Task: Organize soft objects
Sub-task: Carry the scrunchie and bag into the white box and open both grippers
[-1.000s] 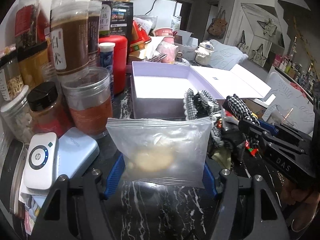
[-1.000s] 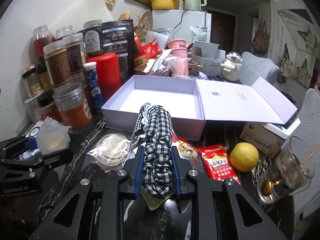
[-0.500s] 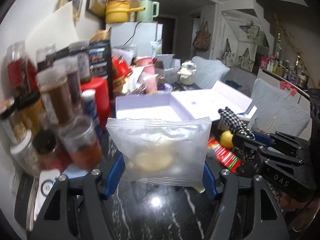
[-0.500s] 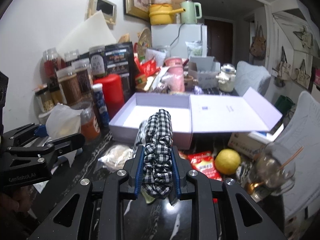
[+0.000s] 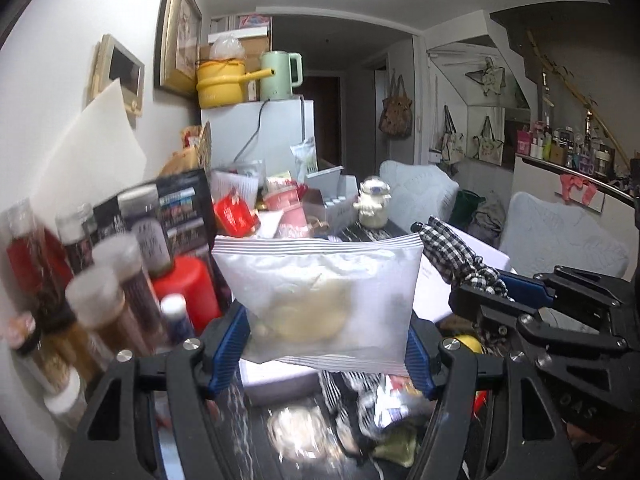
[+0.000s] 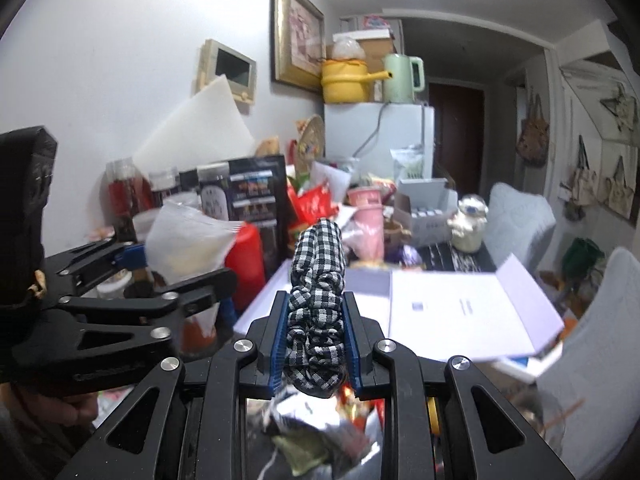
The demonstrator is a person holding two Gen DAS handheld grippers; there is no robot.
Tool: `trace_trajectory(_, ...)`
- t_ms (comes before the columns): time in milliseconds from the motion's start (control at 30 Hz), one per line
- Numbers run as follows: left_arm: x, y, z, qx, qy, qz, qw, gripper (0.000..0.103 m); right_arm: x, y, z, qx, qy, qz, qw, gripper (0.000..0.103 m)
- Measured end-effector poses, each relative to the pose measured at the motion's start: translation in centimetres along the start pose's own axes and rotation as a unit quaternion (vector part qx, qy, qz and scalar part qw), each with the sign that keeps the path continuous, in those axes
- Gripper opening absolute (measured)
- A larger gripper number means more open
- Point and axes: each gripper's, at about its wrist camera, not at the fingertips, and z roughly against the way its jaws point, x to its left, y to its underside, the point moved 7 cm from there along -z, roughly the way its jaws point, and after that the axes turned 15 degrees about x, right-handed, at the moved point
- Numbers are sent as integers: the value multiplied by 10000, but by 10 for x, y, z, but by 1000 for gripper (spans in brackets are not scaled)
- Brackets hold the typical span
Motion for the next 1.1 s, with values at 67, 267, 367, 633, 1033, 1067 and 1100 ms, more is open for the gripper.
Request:
trace_trajectory(67,4,-11,-5,-77,-48,8,10000,68,-1,-13,-3,-78,5,30,10000,25)
trace_trajectory(267,22,-40,-27,-193,-110,167,9996,68,-8,-47,-21,-213,-32,8,9998,25)
trace_trajectory(367,29,-54,-41,-240,-151,211,9994,68,-14,-59,-35,-201,-35,2,9998,25)
trace_trajectory(633,44,-82,-97,-100,-218,344,9991,68,-35,-87,-84,-85,-33,-102,9999,25)
trace_trajectory(1033,59,-86,-173,465,-728,293,9958,68,-65,-107,-160,405,16,-193,9990,25)
trace_trajectory(1067,59,-84,-180,552,-778,262,9951,68,-67,-106,-168,504,28,-203,9985,25)
trace_trajectory(1100,59,-82,-186,618,-781,249,9947,68,-67,-104,-174,586,33,-210,9981,25)
